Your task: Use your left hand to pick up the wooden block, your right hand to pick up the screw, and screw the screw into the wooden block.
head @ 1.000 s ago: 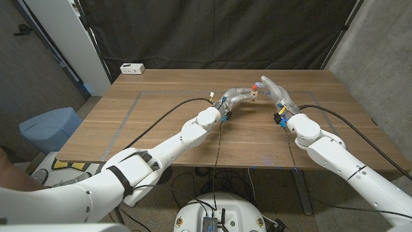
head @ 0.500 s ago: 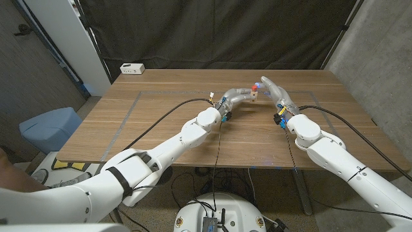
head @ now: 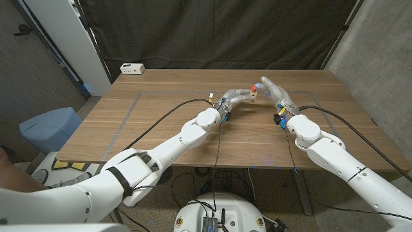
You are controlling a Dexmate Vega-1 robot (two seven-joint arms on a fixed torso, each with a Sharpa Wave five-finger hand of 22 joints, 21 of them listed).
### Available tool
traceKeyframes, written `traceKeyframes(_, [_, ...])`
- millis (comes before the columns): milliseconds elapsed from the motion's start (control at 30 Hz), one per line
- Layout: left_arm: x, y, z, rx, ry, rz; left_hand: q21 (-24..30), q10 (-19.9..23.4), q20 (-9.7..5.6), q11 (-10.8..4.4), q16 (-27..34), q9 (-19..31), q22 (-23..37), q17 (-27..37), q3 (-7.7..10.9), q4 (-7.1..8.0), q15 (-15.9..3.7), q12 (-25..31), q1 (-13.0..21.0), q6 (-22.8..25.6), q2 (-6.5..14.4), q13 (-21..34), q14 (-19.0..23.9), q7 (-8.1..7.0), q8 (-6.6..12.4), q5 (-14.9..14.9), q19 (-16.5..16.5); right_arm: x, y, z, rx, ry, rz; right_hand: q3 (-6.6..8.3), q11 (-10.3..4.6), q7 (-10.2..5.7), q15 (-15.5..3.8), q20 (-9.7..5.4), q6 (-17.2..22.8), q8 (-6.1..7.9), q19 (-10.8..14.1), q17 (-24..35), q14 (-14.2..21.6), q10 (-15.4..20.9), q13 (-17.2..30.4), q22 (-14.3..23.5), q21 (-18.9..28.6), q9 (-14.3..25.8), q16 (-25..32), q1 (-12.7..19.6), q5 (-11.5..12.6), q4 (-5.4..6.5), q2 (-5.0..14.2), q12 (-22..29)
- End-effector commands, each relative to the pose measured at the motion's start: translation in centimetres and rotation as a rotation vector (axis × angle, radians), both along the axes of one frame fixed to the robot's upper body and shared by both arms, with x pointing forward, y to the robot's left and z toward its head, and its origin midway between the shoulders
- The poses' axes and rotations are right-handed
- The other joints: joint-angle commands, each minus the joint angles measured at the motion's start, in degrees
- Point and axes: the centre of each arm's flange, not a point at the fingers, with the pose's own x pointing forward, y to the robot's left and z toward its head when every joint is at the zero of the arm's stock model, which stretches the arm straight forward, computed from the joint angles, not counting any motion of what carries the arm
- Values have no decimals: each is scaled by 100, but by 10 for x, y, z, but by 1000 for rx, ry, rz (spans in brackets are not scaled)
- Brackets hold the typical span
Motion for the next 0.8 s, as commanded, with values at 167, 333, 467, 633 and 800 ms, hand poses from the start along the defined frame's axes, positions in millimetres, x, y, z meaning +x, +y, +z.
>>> traceKeyframes(167, [3, 0, 2, -2, 5, -1, 33, 53, 29, -8, 3, 24, 29, 18, 121, 99, -310, 52, -47, 111, 208, 134, 32, 68, 23, 33, -21, 1, 1, -2, 3, 16, -1, 70, -12, 15, -43, 40, 144, 47, 80, 1, -76, 81, 7, 10, 41, 18, 23, 15, 16, -14, 44, 50])
traceKeyframes(333, [4, 0, 1, -3, 8, 0, 33, 54, 30, -9, 2, 24, 29, 18, 120, 98, -308, 53, -48, 109, 205, 134, 32, 78, 23, 33, -21, 1, 1, -3, 4, 20, -1, 86, -33, 11, -47, 51, 226, 57, 109, -2, -58, 150, 8, 9, 46, 19, 26, 19, 15, -20, 44, 63])
traceKeyframes(467, [4, -1, 1, -3, 10, 0, 34, 54, 31, -9, 1, 24, 29, 18, 121, 100, -310, 54, -50, 105, 206, 135, 30, 75, 21, 33, -20, 1, 0, -3, 9, 23, -4, 101, -32, 26, -55, 70, 281, 59, 133, -5, -27, 185, 8, 9, 49, 19, 33, 25, 14, -28, 42, 63])
traceKeyframes(633, [5, -2, 1, -3, 12, -1, 34, 52, 30, -8, 4, 24, 29, 18, 122, 98, -307, 53, -46, 113, 208, 134, 34, 83, 25, 34, -21, 1, -1, -4, 8, 22, -5, 115, -45, 32, -56, 75, 306, 53, 144, -8, -5, 215, 8, 8, 47, 20, 36, 34, 13, -38, 41, 64])
traceKeyframes(800, [6, -3, 1, -4, 13, -2, 34, 54, 29, -9, 2, 24, 29, 17, 120, 95, -311, 54, -43, 123, 204, 133, 31, 76, 29, 33, -21, 0, -2, -4, 6, 23, -7, 128, -36, 38, -64, 75, 324, 45, 156, -11, 3, 224, 8, 8, 46, 21, 35, 41, 13, -45, 42, 57])
